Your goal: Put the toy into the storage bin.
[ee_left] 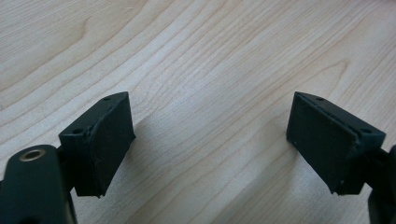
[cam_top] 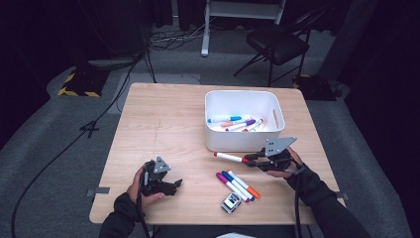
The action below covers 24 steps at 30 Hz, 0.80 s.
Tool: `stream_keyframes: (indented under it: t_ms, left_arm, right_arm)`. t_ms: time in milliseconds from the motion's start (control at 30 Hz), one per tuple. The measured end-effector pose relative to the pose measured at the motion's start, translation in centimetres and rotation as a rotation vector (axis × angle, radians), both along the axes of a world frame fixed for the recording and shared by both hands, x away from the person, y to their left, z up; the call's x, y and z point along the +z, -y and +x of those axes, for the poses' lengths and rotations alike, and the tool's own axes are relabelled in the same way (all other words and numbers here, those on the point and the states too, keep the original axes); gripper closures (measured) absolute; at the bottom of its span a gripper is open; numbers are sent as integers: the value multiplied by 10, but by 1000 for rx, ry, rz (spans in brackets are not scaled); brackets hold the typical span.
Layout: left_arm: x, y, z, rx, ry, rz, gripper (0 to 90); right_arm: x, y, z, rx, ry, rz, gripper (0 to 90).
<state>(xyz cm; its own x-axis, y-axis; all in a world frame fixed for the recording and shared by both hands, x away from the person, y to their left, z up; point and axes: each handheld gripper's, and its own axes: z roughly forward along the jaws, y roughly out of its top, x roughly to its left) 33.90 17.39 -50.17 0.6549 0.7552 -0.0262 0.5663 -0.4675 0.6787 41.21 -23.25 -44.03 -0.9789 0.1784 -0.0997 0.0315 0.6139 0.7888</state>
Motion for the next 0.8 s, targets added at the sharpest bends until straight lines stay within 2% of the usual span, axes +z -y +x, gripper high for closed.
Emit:
stream_keyframes:
  t_ms: [400,800]
  left_arm:
    - [0,0,0,1,0,0,152]
    - [0,0,0,1,0,0,152]
  right_arm:
    - [38,26,-12,-4,58,39,752]
    - [72,38,-12,-12,115,70,752]
